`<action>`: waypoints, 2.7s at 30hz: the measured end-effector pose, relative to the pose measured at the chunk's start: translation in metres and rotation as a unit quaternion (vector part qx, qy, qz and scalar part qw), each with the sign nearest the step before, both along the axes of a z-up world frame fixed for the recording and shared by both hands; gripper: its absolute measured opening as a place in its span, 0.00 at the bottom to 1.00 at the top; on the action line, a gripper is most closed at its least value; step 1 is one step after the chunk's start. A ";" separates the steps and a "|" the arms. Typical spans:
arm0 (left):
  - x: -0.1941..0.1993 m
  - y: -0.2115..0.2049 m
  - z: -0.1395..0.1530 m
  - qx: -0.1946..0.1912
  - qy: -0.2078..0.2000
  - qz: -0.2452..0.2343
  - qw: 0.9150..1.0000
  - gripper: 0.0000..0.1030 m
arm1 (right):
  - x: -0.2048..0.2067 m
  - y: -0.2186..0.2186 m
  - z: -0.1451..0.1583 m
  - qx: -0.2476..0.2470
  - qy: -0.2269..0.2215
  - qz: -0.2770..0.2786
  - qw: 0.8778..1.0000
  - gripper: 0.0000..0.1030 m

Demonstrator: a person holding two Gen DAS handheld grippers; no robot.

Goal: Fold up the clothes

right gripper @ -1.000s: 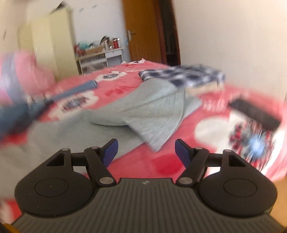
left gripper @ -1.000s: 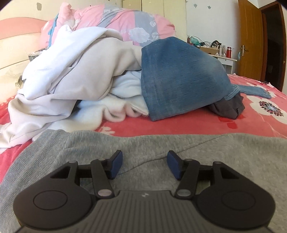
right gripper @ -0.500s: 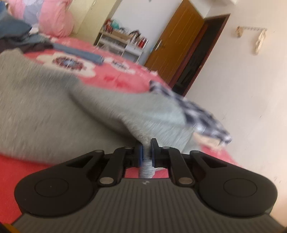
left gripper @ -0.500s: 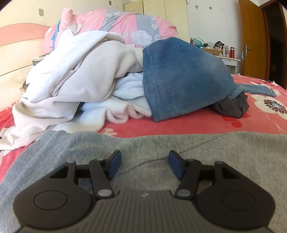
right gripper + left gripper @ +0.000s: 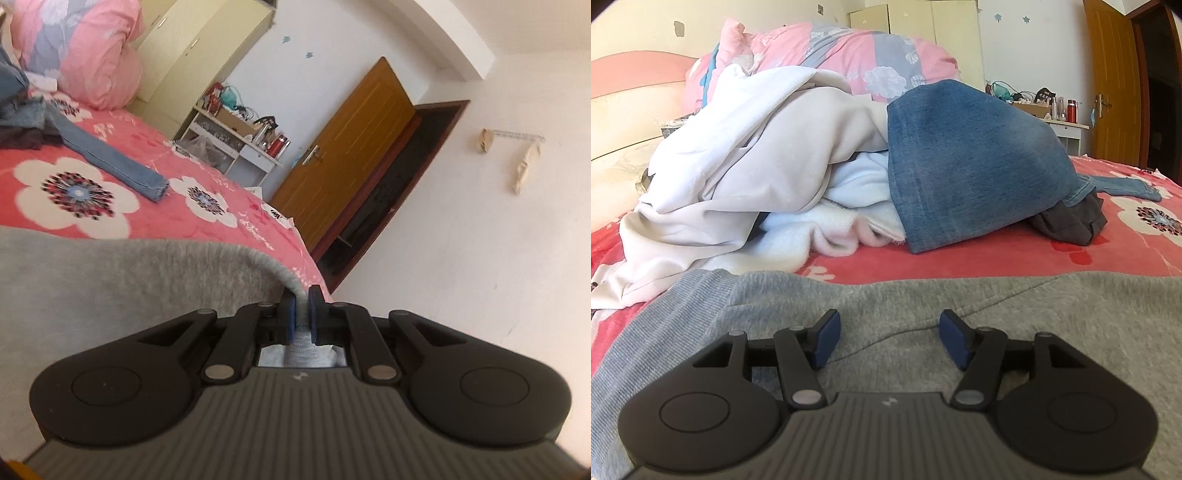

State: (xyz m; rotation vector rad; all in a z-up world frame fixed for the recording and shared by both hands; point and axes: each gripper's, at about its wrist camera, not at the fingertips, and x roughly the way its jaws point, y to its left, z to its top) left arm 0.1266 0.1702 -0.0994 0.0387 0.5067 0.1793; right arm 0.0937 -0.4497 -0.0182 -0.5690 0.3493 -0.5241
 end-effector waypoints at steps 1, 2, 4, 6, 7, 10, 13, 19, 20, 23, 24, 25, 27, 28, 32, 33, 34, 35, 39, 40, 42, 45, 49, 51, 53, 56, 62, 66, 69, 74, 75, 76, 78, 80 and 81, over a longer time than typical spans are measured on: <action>0.000 0.000 0.000 0.000 0.000 0.000 1.000 0.60 | 0.010 -0.008 0.002 0.004 0.009 0.002 1.000 0.05; 0.000 0.000 0.000 -0.001 -0.001 0.000 1.000 0.60 | 0.021 -0.016 0.004 0.009 0.017 0.002 1.000 0.05; 0.000 0.000 0.000 -0.001 -0.001 0.000 1.000 0.60 | 0.043 -0.030 0.000 0.014 0.041 -0.002 0.999 0.05; 0.000 0.000 0.000 -0.001 -0.002 0.000 1.000 0.60 | 0.066 -0.044 -0.010 0.020 0.071 -0.007 0.997 0.05; 0.000 0.000 -0.001 0.000 -0.002 0.001 1.000 0.60 | 0.078 -0.051 -0.017 0.031 0.090 -0.009 0.995 0.06; 0.000 0.001 -0.001 -0.001 -0.003 0.000 1.000 0.61 | 0.104 -0.076 -0.040 0.113 0.140 -0.005 0.984 0.15; 0.000 0.001 -0.001 -0.003 -0.003 -0.001 1.000 0.60 | 0.103 -0.094 -0.042 0.193 0.127 -0.002 0.973 0.29; -0.002 0.001 0.000 -0.004 -0.004 0.000 1.000 0.60 | 0.036 -0.152 0.000 0.402 -0.064 -0.029 0.913 0.59; -0.002 0.001 0.000 -0.004 -0.005 0.000 1.000 0.60 | 0.016 -0.161 0.006 0.437 -0.097 -0.036 0.893 0.60; -0.002 0.001 -0.001 -0.006 -0.005 -0.001 1.000 0.60 | -0.048 -0.178 0.012 0.563 -0.190 -0.032 0.804 0.67; -0.002 0.002 -0.001 -0.006 -0.006 -0.001 1.000 0.60 | -0.069 -0.179 0.006 0.603 -0.209 -0.029 0.770 0.69; -0.002 0.002 -0.001 -0.007 -0.006 -0.001 1.000 0.60 | -0.087 -0.178 -0.003 0.632 -0.212 -0.033 0.745 0.72; -0.003 0.002 -0.001 -0.008 -0.006 -0.001 1.000 0.60 | -0.119 -0.172 -0.022 0.680 -0.210 -0.043 0.701 0.73; -0.003 0.002 -0.001 -0.008 -0.007 -0.001 1.000 0.60 | -0.132 -0.163 -0.034 0.688 -0.192 -0.055 0.698 0.73; -0.003 0.002 -0.001 -0.008 -0.007 -0.001 1.000 0.60 | -0.147 -0.134 -0.084 0.694 -0.126 -0.095 0.702 0.73; -0.003 0.002 -0.001 -0.008 -0.007 -0.002 1.000 0.60 | -0.147 -0.128 -0.096 0.694 -0.120 -0.098 0.703 0.73; -0.003 0.002 -0.001 -0.009 -0.007 -0.002 1.000 0.60 | -0.147 -0.122 -0.104 0.690 -0.118 -0.096 0.707 0.75; -0.003 0.002 -0.001 -0.009 -0.008 -0.002 1.000 0.60 | -0.143 -0.118 -0.105 0.681 -0.123 -0.086 0.717 0.78; -0.003 0.002 -0.001 -0.008 -0.008 -0.001 1.000 0.60 | -0.116 -0.120 -0.111 0.668 -0.141 -0.055 0.729 0.82; -0.003 0.002 -0.001 -0.008 -0.008 -0.001 1.000 0.60 | -0.110 -0.122 -0.114 0.666 -0.151 -0.049 0.729 0.82; -0.003 0.002 -0.001 -0.007 -0.008 -0.001 1.000 0.60 | -0.095 -0.127 -0.118 0.661 -0.167 -0.033 0.731 0.82; -0.003 0.001 -0.001 -0.006 -0.008 0.000 1.000 0.60 | -0.076 -0.134 -0.122 0.662 -0.177 -0.010 0.729 0.82; -0.002 0.000 -0.002 -0.003 -0.008 0.002 1.000 0.61 | -0.046 -0.144 -0.122 0.692 -0.156 0.022 0.704 0.39; -0.002 0.000 -0.002 -0.002 -0.008 0.002 1.000 0.61 | -0.034 -0.143 -0.128 0.715 -0.146 0.026 0.683 0.30; -0.002 0.000 -0.002 -0.001 -0.008 0.003 1.000 0.61 | -0.028 -0.138 -0.127 0.707 -0.149 0.024 0.691 0.21; -0.002 0.000 -0.002 -0.002 -0.008 0.003 1.000 0.61 | -0.026 -0.128 -0.116 0.682 -0.157 0.025 0.714 0.11; -0.002 0.001 -0.001 -0.005 -0.008 0.002 1.000 0.61 | -0.071 -0.095 -0.042 0.570 -0.213 0.053 0.792 0.09; -0.003 0.001 -0.002 -0.007 -0.010 0.001 1.000 0.61 | -0.134 -0.089 -0.011 0.552 -0.270 0.018 0.789 0.09; -0.003 0.002 -0.002 -0.010 -0.010 -0.001 1.000 0.62 | -0.160 -0.094 -0.028 0.551 -0.248 -0.034 0.796 0.09; -0.003 0.003 -0.001 -0.013 -0.010 -0.003 1.000 0.62 | -0.150 -0.130 -0.093 0.632 -0.170 -0.104 0.749 0.15; -0.003 0.003 -0.001 -0.013 -0.010 -0.003 1.000 0.62 | -0.150 -0.135 -0.098 0.650 -0.172 -0.101 0.733 0.16; -0.003 0.003 -0.001 -0.013 -0.010 -0.003 1.000 0.62 | -0.151 -0.138 -0.095 0.665 -0.176 -0.097 0.719 0.23; -0.003 0.003 -0.001 -0.013 -0.010 -0.003 1.000 0.62 | -0.152 -0.142 -0.084 0.674 -0.170 -0.105 0.711 0.37; -0.003 0.003 -0.002 -0.014 -0.010 -0.003 1.000 0.62 | -0.160 -0.143 -0.071 0.658 -0.160 -0.124 0.725 0.57; -0.003 0.003 -0.001 -0.014 -0.010 -0.003 1.000 0.62 | -0.165 -0.142 -0.064 0.648 -0.154 -0.136 0.734 0.59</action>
